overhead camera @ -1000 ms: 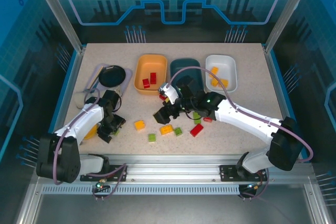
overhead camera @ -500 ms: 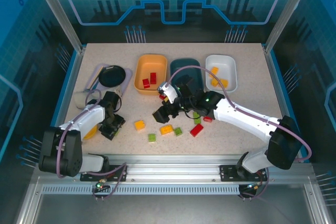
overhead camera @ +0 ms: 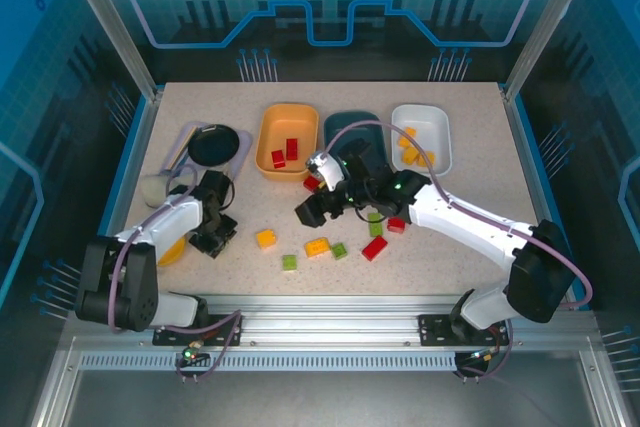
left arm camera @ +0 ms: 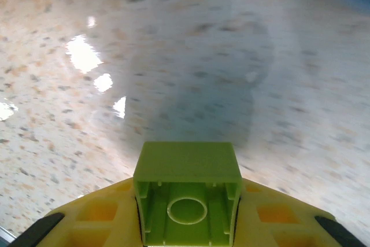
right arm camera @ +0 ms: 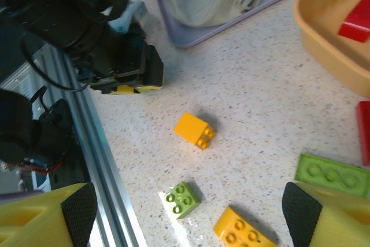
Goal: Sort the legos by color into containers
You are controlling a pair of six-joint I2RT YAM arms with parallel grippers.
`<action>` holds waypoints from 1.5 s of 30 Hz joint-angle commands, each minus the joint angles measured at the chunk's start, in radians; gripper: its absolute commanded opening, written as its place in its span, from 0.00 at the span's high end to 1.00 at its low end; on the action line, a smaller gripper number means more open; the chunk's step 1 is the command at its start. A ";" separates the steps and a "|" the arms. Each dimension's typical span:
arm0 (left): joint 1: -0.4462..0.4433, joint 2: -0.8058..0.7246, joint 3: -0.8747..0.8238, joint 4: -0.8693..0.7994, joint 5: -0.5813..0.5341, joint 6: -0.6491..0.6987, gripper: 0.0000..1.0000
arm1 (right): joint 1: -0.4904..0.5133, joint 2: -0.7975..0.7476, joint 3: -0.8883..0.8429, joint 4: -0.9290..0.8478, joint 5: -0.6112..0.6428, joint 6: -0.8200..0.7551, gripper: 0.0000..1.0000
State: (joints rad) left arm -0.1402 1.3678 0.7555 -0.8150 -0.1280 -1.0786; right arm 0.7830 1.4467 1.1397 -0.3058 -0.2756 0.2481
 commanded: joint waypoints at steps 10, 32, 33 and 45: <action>-0.373 0.412 0.781 -0.062 0.012 0.234 0.73 | -0.318 -0.177 -0.047 -0.083 0.339 0.273 0.14; -0.478 1.131 1.606 -0.181 0.135 0.339 0.67 | -0.501 -0.243 -0.090 -0.218 0.346 0.400 0.15; -0.478 1.138 1.607 -0.181 0.142 0.338 0.66 | -0.503 -0.244 -0.093 -0.224 0.346 0.401 0.15; -0.479 1.120 1.674 -0.200 0.169 0.339 0.42 | -0.505 -0.267 -0.082 -0.293 0.357 0.348 0.15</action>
State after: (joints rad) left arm -0.6155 2.5053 2.3833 -0.9871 0.0166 -0.7525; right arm 0.2935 1.2053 1.0542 -0.5529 0.0719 0.6239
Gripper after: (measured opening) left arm 0.576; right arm 0.851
